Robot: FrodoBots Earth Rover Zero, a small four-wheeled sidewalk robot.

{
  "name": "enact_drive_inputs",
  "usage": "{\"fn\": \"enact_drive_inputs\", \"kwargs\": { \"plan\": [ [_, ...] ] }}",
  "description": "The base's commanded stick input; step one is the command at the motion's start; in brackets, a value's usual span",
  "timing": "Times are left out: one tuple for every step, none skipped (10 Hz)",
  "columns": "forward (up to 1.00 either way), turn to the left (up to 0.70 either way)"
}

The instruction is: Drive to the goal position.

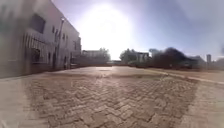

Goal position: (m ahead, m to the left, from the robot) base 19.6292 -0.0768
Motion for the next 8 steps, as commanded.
{"fn": "enact_drive_inputs", "kwargs": {
  "plan": [
    [1.00,0.00],
    [1.00,0.00],
    [1.00,0.00],
    [1.00,0.00],
    [1.00,0.00],
    [1.00,0.00],
    [1.00,0.00],
    [1.00,0.00]
  ]
}}
